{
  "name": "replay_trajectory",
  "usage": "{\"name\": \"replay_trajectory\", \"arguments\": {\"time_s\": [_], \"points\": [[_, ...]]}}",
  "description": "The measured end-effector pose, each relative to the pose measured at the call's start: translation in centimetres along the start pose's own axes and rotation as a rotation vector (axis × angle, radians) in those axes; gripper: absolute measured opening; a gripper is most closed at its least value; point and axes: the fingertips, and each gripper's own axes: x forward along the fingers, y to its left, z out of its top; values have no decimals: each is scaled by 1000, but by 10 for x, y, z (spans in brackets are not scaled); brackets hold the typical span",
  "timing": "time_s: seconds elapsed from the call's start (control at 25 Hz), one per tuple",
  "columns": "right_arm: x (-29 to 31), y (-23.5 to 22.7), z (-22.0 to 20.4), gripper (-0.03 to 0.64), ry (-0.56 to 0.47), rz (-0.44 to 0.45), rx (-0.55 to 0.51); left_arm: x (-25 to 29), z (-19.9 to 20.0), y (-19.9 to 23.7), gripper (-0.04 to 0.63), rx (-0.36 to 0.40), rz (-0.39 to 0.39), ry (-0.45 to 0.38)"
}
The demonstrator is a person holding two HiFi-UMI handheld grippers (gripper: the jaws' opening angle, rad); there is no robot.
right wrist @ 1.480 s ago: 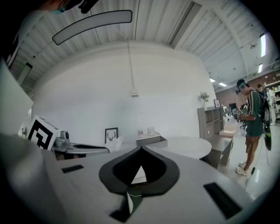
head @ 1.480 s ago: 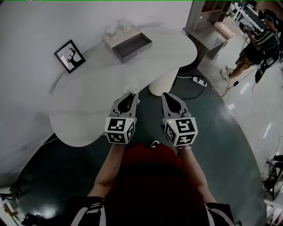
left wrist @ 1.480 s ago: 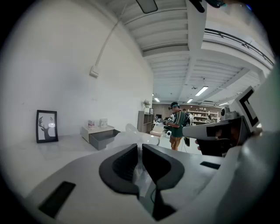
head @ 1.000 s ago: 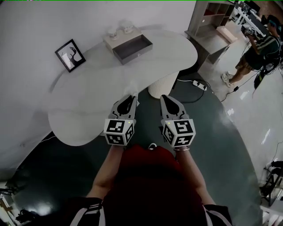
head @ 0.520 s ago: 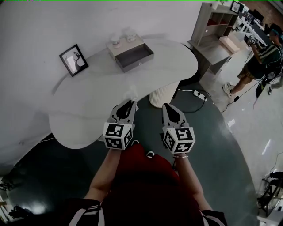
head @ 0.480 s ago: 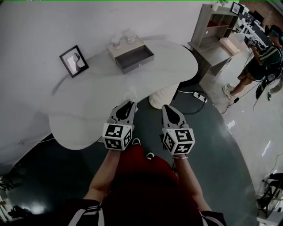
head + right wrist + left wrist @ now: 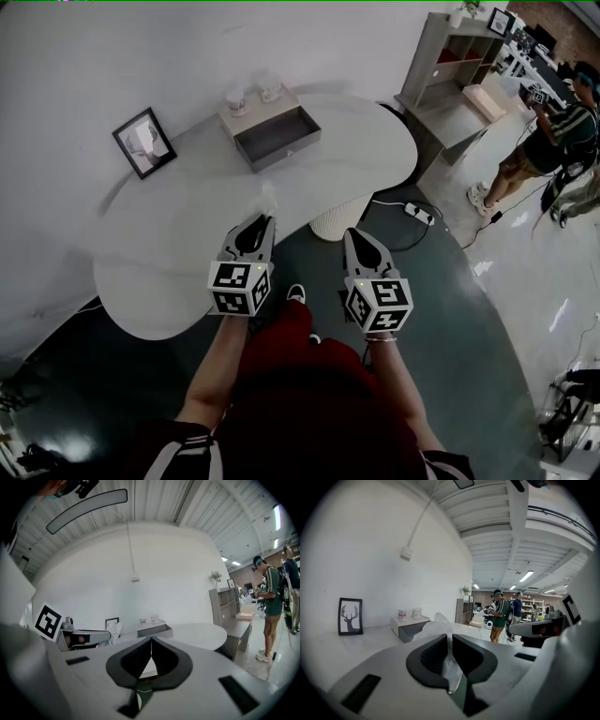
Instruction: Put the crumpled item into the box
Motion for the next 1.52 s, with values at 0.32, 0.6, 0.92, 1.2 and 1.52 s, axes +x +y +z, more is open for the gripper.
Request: {"name": "replay_trajectory", "arguments": {"time_s": [0.32, 0.6, 0.92, 1.2, 1.52], "points": [[57, -23, 9, 15, 30, -9, 0, 56, 5, 28, 52, -21, 3, 16], [112, -18, 11, 15, 64, 17, 5, 94, 7, 49, 52, -24, -24, 48], [155, -21, 18, 15, 97, 9, 4, 129, 16, 77, 53, -45, -40, 59], [180, -17, 18, 15, 118, 1, -4, 151, 20, 90, 53, -61, -64, 58], [193, -23, 19, 15, 136, 18, -9, 169, 24, 94, 53, -51, -63, 76]]}}
